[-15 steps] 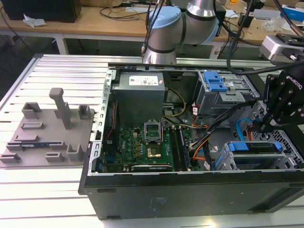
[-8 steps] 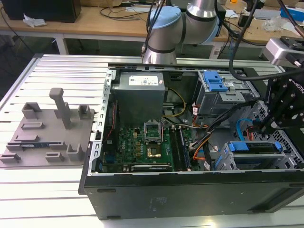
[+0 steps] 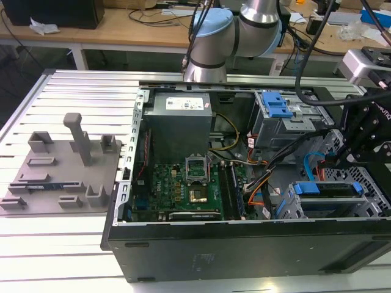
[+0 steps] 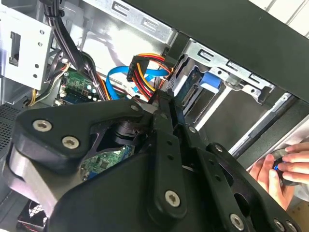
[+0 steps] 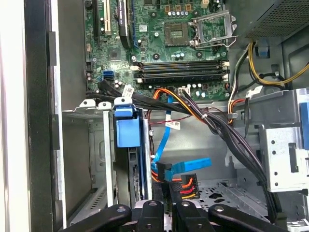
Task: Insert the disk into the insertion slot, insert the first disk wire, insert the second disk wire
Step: 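Insert the first disk wire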
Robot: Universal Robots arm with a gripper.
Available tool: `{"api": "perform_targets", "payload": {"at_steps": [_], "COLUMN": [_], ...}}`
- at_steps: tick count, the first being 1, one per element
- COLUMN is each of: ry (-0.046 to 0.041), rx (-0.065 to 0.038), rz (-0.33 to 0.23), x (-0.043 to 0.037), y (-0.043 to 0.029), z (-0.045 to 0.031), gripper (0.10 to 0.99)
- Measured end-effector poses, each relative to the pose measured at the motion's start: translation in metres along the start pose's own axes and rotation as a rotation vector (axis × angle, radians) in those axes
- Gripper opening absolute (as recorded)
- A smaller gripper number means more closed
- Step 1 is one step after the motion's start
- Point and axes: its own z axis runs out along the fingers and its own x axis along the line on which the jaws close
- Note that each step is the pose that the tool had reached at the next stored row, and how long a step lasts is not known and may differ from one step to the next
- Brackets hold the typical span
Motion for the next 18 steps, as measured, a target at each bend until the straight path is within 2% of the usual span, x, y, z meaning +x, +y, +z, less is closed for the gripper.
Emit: {"api": "perform_targets", "payload": {"at_steps": [3,4,5,7,13,16,18], "ry": [-0.0004,-0.0005,-0.0005,-0.0005,0.0004,-0.0025,-0.0041], "rx": [0.006,0.010,0.018,0.026,0.028,0.041,0.042], "rz": [-0.003,-0.006,-0.013,-0.022,-0.040,-0.046,-0.046], "x": [0.0006,0.0008,0.0013,0.0019,0.0019,0.0032,0.0059], "y": [0.0001,0.0000,-0.0001,-0.0001,-0.0001,0.0008,0.0009], "z": [0.0000,0.0001,0.0000,0.0000,0.0000,0.0002,0.0003], "gripper": [0.165,0.165,0.165,0.165,0.165,0.165,0.165]}}
